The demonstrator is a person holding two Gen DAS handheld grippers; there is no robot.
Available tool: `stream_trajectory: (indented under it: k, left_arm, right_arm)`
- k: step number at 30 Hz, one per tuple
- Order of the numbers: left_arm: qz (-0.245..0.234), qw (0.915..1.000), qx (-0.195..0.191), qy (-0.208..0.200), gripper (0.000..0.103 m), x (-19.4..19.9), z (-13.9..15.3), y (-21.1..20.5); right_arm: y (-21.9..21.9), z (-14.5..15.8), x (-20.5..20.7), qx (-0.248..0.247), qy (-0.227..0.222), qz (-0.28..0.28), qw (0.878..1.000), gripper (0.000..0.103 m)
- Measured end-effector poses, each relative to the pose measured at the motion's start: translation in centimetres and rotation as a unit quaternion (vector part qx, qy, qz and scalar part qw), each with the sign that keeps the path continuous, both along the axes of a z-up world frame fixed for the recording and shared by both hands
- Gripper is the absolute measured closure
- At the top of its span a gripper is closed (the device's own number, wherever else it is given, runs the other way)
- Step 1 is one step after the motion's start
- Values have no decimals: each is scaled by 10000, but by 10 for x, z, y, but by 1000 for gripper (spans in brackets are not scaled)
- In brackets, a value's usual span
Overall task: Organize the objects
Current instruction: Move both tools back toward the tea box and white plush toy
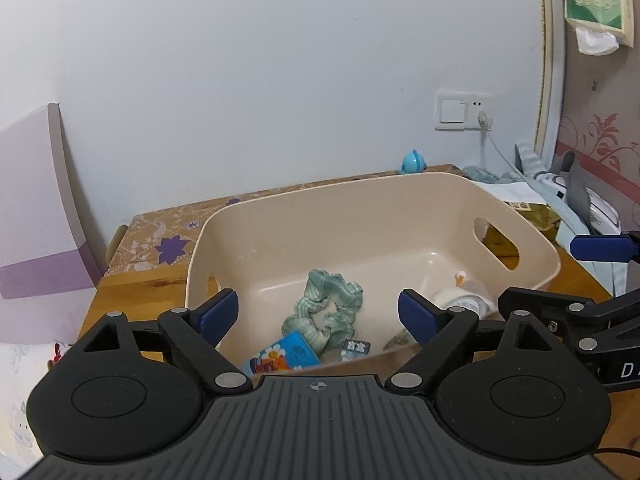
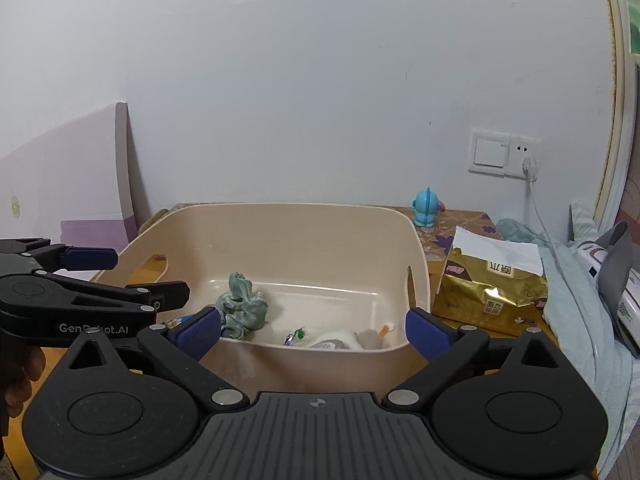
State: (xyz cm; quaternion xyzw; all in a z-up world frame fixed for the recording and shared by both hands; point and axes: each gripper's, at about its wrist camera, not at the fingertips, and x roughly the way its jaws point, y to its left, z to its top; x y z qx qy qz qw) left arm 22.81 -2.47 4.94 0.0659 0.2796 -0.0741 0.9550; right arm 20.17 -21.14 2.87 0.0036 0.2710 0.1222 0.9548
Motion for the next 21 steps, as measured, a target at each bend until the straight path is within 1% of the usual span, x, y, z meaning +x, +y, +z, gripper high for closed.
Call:
stream_trajectory:
  k: [9, 13, 19, 21]
  left_arm:
    - [37, 10000, -42, 14, 14, -25, 1, 8]
    - [79, 10000, -22, 33, 14, -31, -1, 12]
    - [146, 9998, -95, 123, 14, -44, -10, 18]
    - [210, 9997, -131, 76, 14, -49, -16, 21]
  right_arm:
    - [6, 1, -24, -44, -52, 91, 9999, 0]
    - [10, -1, -32, -93, -6, 141, 9999, 0]
    - [11, -8, -42, -184, 98, 153, 9997, 0]
    - [11, -12, -44, -153, 167, 149, 9996, 0]
